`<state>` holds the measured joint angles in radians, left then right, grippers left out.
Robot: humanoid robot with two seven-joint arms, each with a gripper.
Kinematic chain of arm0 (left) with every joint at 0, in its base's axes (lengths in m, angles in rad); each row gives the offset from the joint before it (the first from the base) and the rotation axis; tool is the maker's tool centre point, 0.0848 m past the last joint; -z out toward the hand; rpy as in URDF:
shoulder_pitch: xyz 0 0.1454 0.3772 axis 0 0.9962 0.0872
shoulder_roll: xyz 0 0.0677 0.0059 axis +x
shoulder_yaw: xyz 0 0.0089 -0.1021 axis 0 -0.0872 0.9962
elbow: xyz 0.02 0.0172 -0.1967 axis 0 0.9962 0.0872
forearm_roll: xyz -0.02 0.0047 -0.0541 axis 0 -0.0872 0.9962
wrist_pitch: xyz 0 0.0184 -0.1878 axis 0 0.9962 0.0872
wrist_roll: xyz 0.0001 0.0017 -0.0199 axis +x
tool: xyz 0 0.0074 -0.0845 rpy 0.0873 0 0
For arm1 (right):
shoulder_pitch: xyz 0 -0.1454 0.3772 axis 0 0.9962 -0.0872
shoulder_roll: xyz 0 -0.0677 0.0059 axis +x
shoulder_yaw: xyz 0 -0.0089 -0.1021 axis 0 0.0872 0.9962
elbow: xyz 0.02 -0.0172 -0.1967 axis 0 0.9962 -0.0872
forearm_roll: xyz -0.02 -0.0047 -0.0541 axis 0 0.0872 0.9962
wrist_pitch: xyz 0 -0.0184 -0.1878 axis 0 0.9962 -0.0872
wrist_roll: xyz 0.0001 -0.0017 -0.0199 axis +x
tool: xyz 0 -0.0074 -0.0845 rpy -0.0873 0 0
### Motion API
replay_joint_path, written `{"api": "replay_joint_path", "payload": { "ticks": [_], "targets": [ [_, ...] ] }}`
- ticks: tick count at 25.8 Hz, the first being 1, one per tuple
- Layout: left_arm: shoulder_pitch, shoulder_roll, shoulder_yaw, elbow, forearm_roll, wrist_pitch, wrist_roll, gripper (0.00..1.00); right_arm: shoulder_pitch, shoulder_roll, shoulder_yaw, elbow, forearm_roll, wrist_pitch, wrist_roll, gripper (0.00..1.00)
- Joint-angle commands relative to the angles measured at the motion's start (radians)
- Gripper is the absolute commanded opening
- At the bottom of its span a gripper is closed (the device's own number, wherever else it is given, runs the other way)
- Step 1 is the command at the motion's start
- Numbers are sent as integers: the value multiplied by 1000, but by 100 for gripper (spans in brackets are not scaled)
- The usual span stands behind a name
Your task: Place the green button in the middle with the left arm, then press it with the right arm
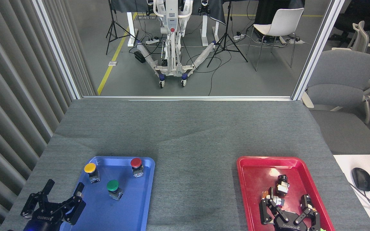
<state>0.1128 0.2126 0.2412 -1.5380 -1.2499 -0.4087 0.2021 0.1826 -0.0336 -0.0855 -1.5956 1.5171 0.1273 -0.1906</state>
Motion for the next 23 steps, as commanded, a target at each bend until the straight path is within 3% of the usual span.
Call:
{"api": "replay_joint_path", "payload": {
  "ticks": [1,23],
  "targets": [
    [-4,2,0,1,1,2,0,100,0,1,0,0,0,0,3,100],
    [-13,1,1,15,0,10,0,100,1,1,0,0,0,0,3,100]
  ]
}}
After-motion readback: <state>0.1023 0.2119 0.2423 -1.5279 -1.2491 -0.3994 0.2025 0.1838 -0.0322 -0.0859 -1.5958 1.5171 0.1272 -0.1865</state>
